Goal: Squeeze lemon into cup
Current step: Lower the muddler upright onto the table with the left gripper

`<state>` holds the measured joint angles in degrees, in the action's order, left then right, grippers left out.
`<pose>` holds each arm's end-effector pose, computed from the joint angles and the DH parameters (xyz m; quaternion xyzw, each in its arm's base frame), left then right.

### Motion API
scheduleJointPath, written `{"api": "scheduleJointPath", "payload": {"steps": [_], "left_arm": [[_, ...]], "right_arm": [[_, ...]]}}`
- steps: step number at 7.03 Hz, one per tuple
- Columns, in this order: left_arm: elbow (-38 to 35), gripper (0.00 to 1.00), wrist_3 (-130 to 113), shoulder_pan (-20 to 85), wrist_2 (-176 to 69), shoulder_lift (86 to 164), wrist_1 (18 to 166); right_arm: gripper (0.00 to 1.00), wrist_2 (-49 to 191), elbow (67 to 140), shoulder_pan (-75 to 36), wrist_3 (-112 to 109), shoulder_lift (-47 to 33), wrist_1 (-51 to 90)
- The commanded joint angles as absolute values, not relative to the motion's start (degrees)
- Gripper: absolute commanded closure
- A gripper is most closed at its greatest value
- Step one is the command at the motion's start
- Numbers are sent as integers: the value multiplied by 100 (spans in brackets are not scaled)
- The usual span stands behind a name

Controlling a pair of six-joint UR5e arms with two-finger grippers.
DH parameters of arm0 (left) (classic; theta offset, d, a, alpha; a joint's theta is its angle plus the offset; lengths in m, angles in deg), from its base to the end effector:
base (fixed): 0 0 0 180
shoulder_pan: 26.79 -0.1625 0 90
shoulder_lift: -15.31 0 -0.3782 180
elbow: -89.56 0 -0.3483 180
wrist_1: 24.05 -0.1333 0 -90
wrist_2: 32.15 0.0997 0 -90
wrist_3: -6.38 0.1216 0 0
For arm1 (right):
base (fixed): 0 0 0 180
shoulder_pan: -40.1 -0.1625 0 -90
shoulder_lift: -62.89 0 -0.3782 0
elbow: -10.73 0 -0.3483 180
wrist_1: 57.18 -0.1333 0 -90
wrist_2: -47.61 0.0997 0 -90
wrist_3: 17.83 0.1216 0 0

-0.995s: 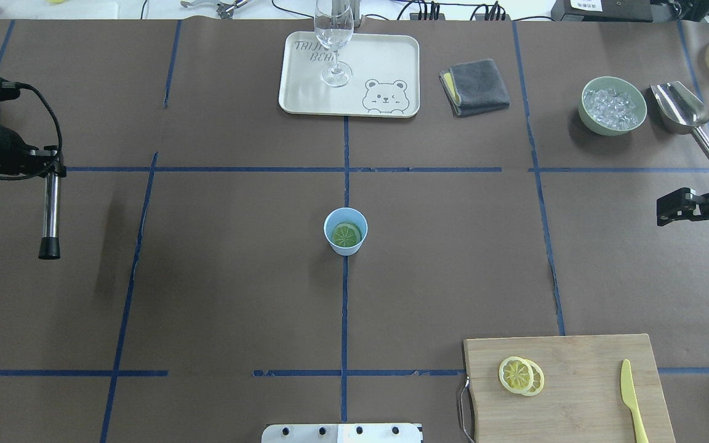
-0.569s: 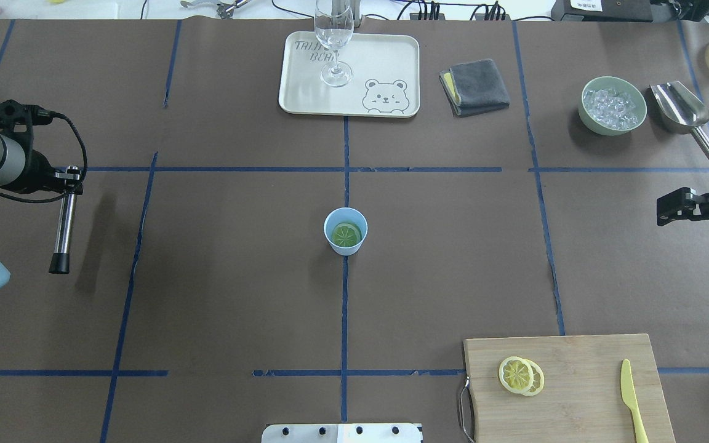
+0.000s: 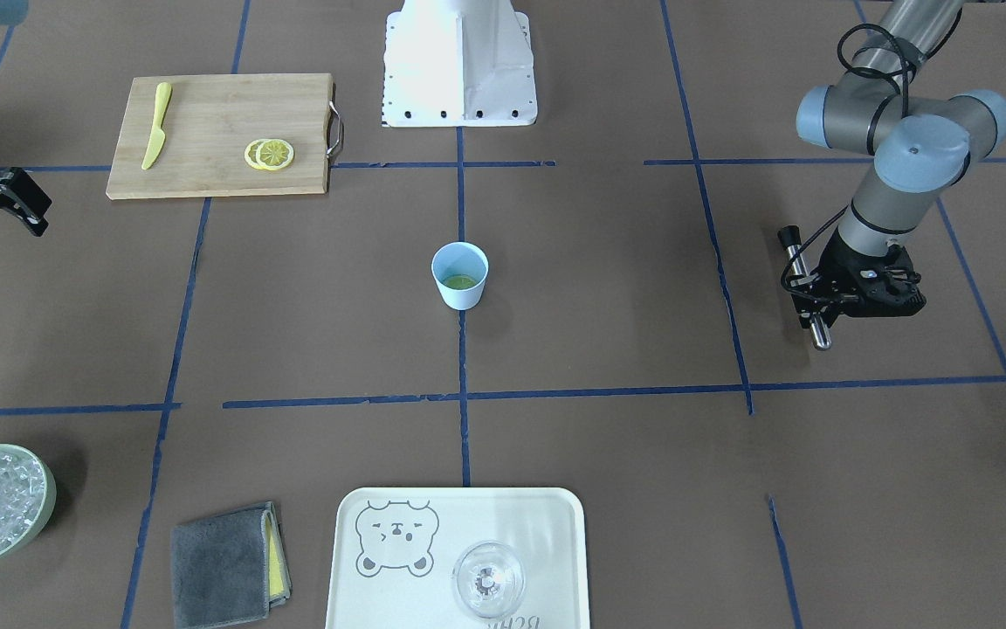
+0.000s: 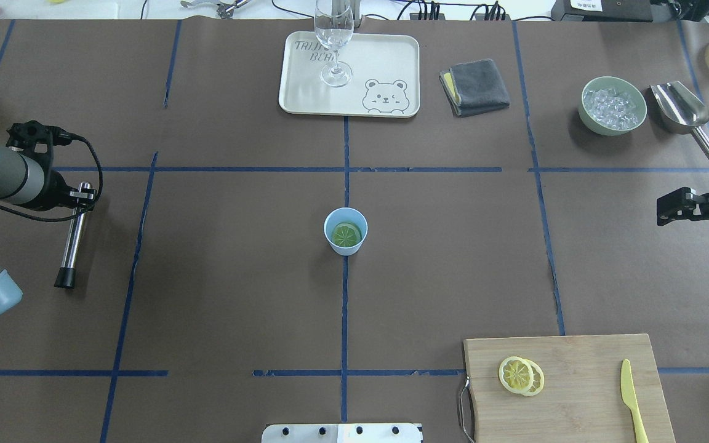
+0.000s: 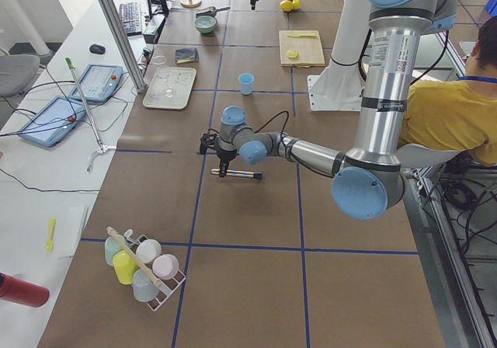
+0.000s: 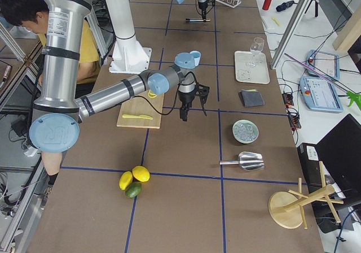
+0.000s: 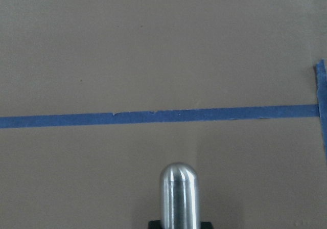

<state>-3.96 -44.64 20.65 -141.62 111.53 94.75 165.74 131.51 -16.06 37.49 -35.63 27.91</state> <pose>0.2926 -0.4558 0.5071 0.1064 0.3464 -0.0130 0.9320 -0.1619 -0.3778 0.4545 -0.0035 -0.3282 0.1196 0.9370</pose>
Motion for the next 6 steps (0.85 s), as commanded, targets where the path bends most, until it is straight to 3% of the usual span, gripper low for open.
{"api": "scheduleJointPath", "payload": {"steps": [1, 2, 4, 6], "left_arm": [[-387, 99, -4390, 1944, -14149, 11164, 9451], [-422, 1, -4433, 1953, -14166, 11146, 9460], [-457, 0, -4416, 1944, -14175, 11129, 9477], [-1138, 0, -4390, 1997, -14237, 10867, 9460]], "right_arm": [[0, 16574, 13167, -1606, 3754, -3563, 2790], [0, 16574, 13167, -1606, 3754, -3563, 2790], [0, 16574, 13176, -1623, 3754, -3572, 2790], [0, 16965, 13106, -2259, 3389, -3555, 2799]]}}
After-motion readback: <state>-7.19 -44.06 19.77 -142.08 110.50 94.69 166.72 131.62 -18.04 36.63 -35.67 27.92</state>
